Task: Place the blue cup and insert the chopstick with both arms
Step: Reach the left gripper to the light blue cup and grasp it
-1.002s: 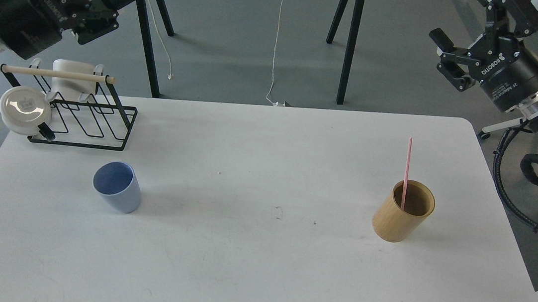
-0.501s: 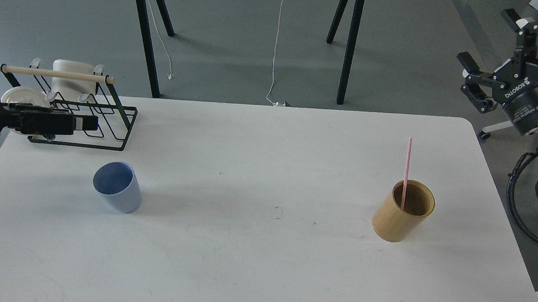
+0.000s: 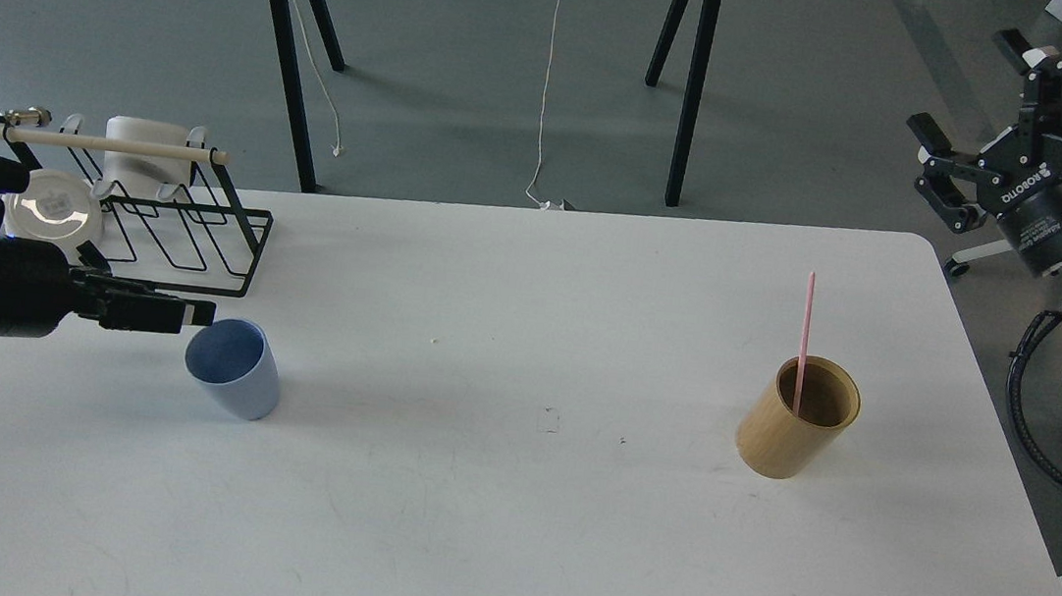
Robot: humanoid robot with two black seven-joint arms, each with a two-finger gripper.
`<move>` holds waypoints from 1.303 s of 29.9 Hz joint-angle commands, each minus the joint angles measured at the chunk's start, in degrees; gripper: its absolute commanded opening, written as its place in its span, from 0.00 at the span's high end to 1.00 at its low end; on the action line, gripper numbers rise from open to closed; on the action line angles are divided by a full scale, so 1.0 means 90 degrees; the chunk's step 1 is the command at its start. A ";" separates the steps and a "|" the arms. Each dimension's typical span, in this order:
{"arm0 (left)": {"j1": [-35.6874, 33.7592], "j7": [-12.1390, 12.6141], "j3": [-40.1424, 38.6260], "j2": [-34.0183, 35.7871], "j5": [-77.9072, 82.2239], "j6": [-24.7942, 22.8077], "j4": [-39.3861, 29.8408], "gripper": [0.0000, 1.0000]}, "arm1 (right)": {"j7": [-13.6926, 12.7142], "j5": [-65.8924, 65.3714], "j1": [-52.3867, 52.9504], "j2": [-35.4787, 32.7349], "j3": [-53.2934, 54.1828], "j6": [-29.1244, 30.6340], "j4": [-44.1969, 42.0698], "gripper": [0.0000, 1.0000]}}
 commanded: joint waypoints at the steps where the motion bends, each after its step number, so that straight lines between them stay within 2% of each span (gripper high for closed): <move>1: 0.0014 0.0001 0.0012 -0.0339 0.0175 -0.0001 0.0366 0.00 | 0.0000 0.0000 -0.0015 -0.0054 0.0000 0.0000 -0.0003 0.02; 9: 0.0062 0.0001 0.0012 -0.0642 0.0389 0.0018 0.1002 0.03 | 0.0000 0.0000 -0.0035 -0.0103 0.0000 0.0000 0.0036 0.02; 11: 0.0092 0.0001 0.0012 -0.0740 0.0497 0.0145 0.1109 0.06 | 0.0000 0.0000 -0.0035 -0.0103 0.0000 0.0000 0.0036 0.02; 15: 0.0131 0.0001 0.0012 -0.0848 0.0575 0.0360 0.1158 0.10 | 0.0000 0.0000 -0.0035 -0.0103 0.0000 0.0000 0.0056 0.02; 27: 0.0346 0.0001 0.0012 -0.0857 0.0585 0.0360 0.1159 0.12 | 0.0000 0.0000 -0.0083 -0.0172 0.0010 0.0000 0.0056 0.02; 39: 0.0512 0.0001 0.0002 -0.1131 0.0595 0.0399 0.1432 0.30 | 0.0000 0.0000 -0.0191 -0.0182 0.0010 0.0000 0.0056 0.02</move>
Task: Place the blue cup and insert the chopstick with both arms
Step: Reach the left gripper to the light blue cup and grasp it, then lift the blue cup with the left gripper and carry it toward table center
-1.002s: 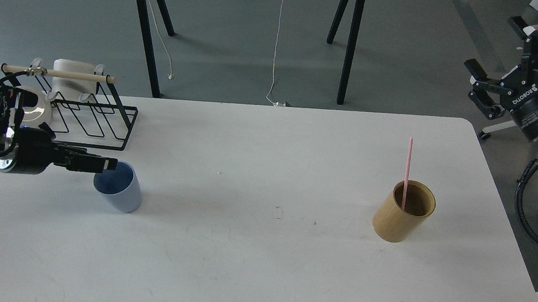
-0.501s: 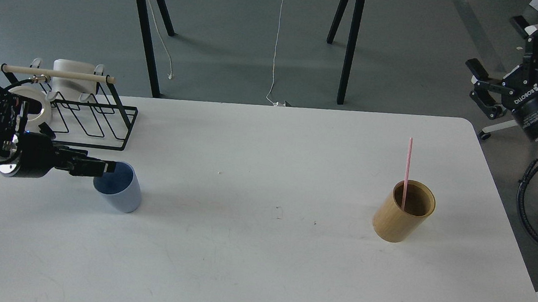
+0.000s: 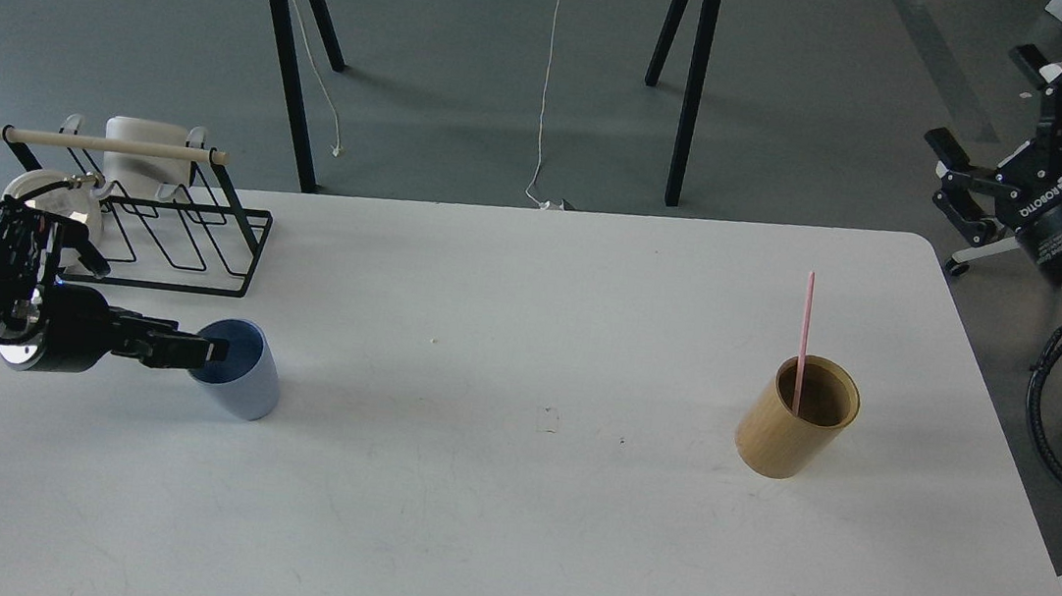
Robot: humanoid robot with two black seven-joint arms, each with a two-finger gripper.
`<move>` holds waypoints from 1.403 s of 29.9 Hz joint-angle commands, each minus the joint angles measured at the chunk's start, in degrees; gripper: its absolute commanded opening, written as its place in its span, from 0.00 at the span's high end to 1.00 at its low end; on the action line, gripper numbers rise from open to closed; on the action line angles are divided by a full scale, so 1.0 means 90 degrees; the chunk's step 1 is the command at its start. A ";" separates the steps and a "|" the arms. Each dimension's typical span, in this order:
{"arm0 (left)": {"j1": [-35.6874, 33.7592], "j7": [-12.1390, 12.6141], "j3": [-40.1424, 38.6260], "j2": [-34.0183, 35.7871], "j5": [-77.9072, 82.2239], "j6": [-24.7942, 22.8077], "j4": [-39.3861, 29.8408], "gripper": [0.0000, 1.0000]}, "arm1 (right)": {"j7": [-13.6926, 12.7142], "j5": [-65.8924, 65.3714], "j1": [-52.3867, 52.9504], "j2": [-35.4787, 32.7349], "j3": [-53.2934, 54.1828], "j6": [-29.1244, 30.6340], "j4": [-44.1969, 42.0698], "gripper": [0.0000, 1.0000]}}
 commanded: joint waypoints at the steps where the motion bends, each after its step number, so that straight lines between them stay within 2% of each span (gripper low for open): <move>1: 0.0062 0.0000 0.0000 -0.0057 -0.0004 0.0072 0.0053 0.31 | 0.0000 0.0006 -0.0035 0.0000 0.0008 0.0000 0.0000 0.02; 6: 0.0062 0.0000 0.0000 -0.0086 -0.0005 0.0257 0.0053 0.39 | 0.0000 0.0006 -0.0055 -0.0039 0.0008 0.0000 0.0010 0.02; 11: 0.0062 0.0000 -0.0009 -0.0086 -0.0005 0.0501 0.0053 0.56 | 0.0000 0.0006 -0.0094 -0.0108 0.0008 0.0000 0.0010 0.02; 14: 0.0072 0.0000 0.0000 -0.0086 -0.0005 0.0580 0.0043 0.61 | 0.0000 0.0035 -0.0104 -0.0127 0.0018 0.0000 0.0010 0.02; 16: 0.0082 0.0000 -0.0009 -0.0096 -0.0004 0.0638 0.0043 0.71 | 0.0000 0.0035 -0.0123 -0.0127 0.0027 0.0000 0.0010 0.02; 21: 0.0082 0.0000 0.0000 -0.0252 -0.0014 0.0756 0.0062 0.75 | 0.0000 0.0035 -0.0152 -0.0137 0.0037 0.0000 0.0010 0.02; 23: 0.0092 0.0000 0.0000 -0.0233 -0.0014 0.0756 0.0072 0.84 | 0.0000 0.0035 -0.0172 -0.0137 0.0037 0.0000 0.0010 0.02; 24: 0.0092 0.0000 0.0000 -0.0233 -0.0014 0.0765 0.0072 0.92 | 0.0000 0.0035 -0.0172 -0.0137 0.0037 0.0000 0.0010 0.02; 26: 0.0082 0.0000 0.0000 -0.0233 -0.0014 0.0775 0.0072 1.00 | 0.0000 0.0035 -0.0172 -0.0137 0.0037 0.0000 0.0010 0.02; 35: 0.0062 0.0000 -0.0058 -0.0174 -0.0063 0.0765 -0.0035 1.00 | 0.0000 0.0035 -0.0192 -0.0137 0.0037 0.0000 -0.0009 0.02; 39: -0.0084 0.0000 -0.0272 -0.0184 -0.0122 0.0736 -0.0405 1.00 | 0.0000 0.0093 -0.0192 -0.0195 0.0222 0.0000 -0.0155 0.02; 42: -0.0337 0.0000 -0.0633 -0.0301 -0.0239 0.0590 -0.0630 1.00 | 0.0000 0.0677 -0.0269 -0.0371 0.0320 0.0000 -0.0458 0.02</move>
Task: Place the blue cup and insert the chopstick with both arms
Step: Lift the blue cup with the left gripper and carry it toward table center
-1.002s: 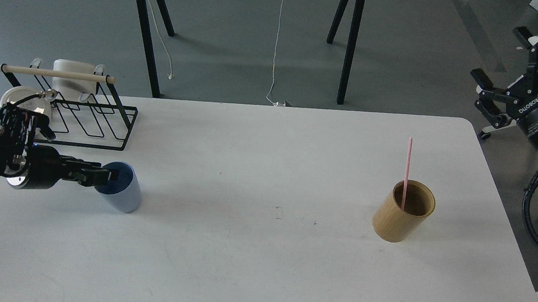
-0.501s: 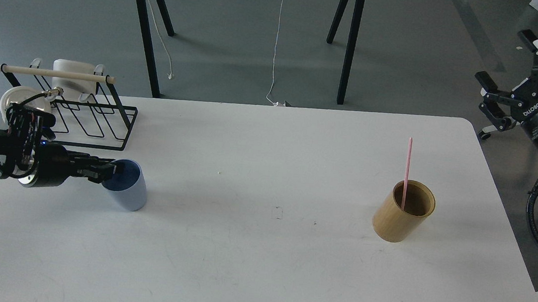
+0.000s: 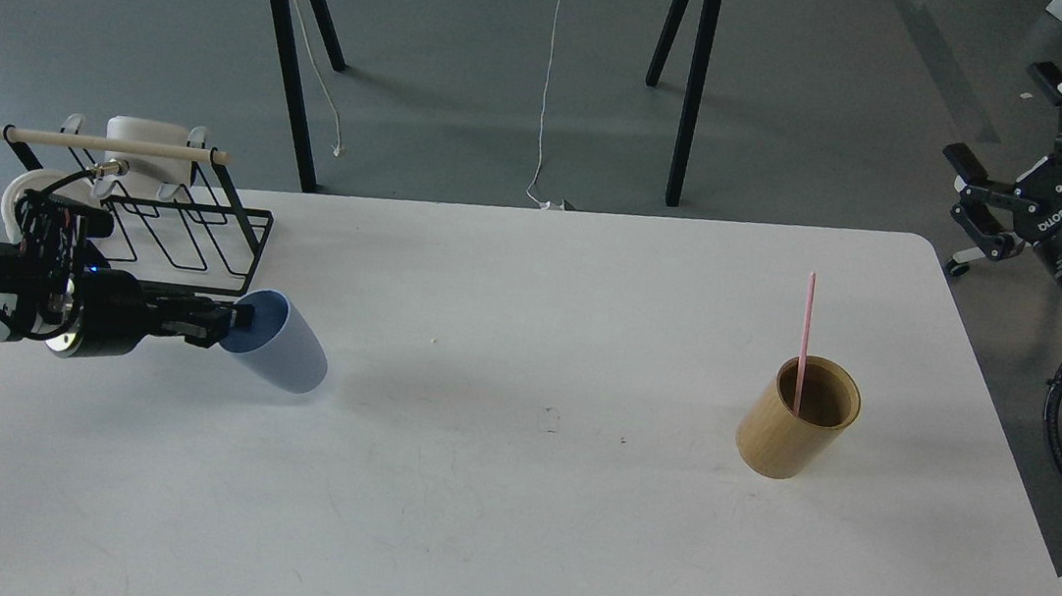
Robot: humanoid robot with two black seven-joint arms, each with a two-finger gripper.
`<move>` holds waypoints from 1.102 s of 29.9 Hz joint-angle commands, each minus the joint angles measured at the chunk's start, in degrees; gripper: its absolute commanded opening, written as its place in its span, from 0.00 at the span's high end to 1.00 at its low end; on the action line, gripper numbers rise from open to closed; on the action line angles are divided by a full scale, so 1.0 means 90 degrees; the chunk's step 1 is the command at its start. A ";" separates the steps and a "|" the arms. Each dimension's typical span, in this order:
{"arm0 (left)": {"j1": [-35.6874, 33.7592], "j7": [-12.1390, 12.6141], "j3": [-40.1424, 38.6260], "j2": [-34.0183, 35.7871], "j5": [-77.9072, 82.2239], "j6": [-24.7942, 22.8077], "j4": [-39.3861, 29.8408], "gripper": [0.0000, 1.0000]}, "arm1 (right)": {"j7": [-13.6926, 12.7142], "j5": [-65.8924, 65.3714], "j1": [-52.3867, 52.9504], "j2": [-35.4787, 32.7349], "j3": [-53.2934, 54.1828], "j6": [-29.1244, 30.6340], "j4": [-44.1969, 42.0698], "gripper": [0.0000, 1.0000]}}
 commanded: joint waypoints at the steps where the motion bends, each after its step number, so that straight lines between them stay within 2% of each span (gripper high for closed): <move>1: -0.0328 0.0000 -0.0366 -0.0250 -0.0090 -0.0185 -0.0270 1.00 | 0.0000 0.0797 -0.0117 -0.0184 0.0091 -0.0001 -0.0381 0.02; 6: -0.0573 0.0000 -0.0406 -0.1343 -0.0061 -0.0176 -0.0387 1.00 | 0.0000 0.2039 -0.0547 -0.0331 0.0091 -0.0001 -0.1006 0.02; 11: -0.1041 0.0000 -0.0298 -0.2184 0.0522 -0.0185 -0.0329 1.00 | 0.0000 0.2148 -0.0850 -0.0438 0.0091 -0.0001 -0.1193 0.02; 15: -0.1305 0.0000 -0.0094 -0.2341 0.1237 -0.0254 -0.0251 1.00 | 0.0000 0.2148 -0.0987 -0.0448 0.0091 -0.0001 -0.1193 0.02; 20: -0.1696 0.0000 0.0756 -0.2741 0.1822 -0.0254 0.0432 1.00 | 0.0000 0.2148 -0.1055 -0.0438 0.0062 -0.0001 -0.1164 0.02; 27: -0.1589 0.0000 0.0835 -0.2898 0.2867 -0.0254 0.0999 1.00 | 0.0000 0.2021 -0.0958 -0.0419 -0.0006 -0.0001 -0.1115 0.02; 33: -0.1433 0.0000 0.0786 -0.2839 0.2937 -0.0254 0.0970 1.00 | 0.0000 0.2021 -0.0840 -0.0390 -0.0006 -0.0001 -0.1115 0.02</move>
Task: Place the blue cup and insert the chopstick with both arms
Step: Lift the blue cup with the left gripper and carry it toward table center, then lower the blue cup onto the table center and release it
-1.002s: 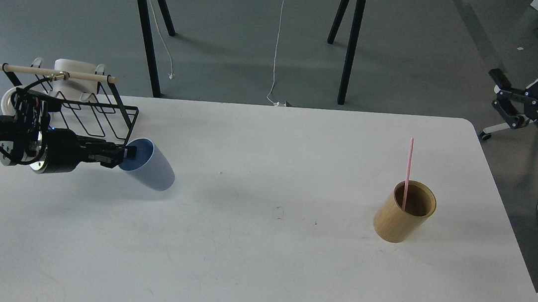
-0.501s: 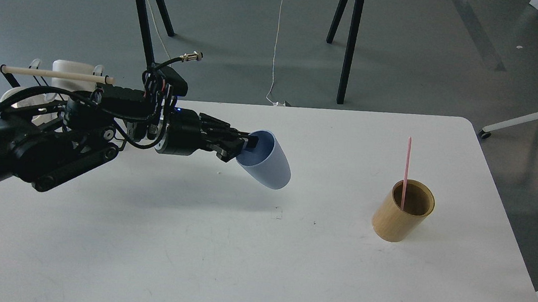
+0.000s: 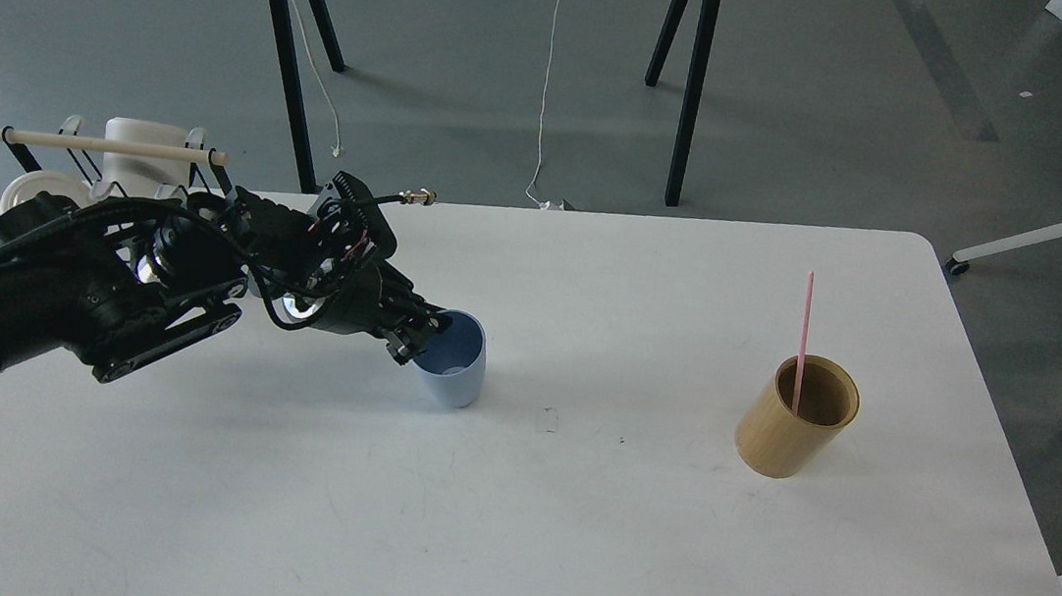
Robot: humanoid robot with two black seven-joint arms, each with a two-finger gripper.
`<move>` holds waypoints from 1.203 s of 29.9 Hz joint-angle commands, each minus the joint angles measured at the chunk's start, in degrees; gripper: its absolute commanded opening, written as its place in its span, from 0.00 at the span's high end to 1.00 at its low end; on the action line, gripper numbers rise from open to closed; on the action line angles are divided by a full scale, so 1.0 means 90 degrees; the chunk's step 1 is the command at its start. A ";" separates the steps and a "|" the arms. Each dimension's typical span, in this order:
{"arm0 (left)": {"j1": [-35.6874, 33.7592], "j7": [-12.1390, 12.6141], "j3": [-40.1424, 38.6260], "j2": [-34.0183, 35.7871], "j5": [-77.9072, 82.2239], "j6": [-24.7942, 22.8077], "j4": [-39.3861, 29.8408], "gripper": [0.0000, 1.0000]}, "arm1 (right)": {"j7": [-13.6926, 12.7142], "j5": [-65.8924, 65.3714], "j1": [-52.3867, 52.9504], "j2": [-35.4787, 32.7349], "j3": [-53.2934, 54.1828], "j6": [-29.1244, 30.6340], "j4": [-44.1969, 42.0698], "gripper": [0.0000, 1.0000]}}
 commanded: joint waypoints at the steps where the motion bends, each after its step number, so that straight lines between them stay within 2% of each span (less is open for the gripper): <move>1: 0.0046 0.0000 -0.0028 0.0056 -0.0022 0.0001 -0.0060 1.00 | 0.0000 -0.0002 0.0047 0.0046 -0.0001 -0.0001 0.0000 0.02; 6: 0.0086 0.0000 -0.0047 0.0095 -0.0061 -0.0009 -0.0109 1.00 | 0.0000 -0.0012 0.0028 0.0056 -0.0011 -0.0001 0.0009 0.02; 11: 0.0086 0.0000 -0.0155 0.0183 -0.0412 -0.0116 -0.0558 1.00 | 0.0000 -0.0012 0.0047 0.0056 -0.0196 -0.0001 0.0009 0.02; 17: 0.0047 0.0000 -0.0165 0.0017 -0.0598 -0.0136 -0.0725 1.00 | 0.0000 -0.0012 0.0047 0.0066 -0.0206 -0.0001 0.0009 0.02; 23: 0.0037 0.0000 -0.0155 -0.0519 -0.0569 -0.0136 -0.0403 1.00 | 0.0000 -0.0012 0.0047 0.0085 -0.0216 -0.0001 0.0019 0.02; 28: 0.0008 0.0000 -0.0087 -0.1037 -0.0530 -0.0126 0.0212 1.00 | 0.0000 -0.0012 0.0047 0.0105 -0.0206 -0.0001 0.0029 0.02; 36: -0.0012 0.0000 -0.0077 -0.1126 -0.0540 -0.0126 0.0388 1.00 | 0.0000 -0.0012 0.0067 0.0125 -0.0216 -0.0001 0.0029 0.02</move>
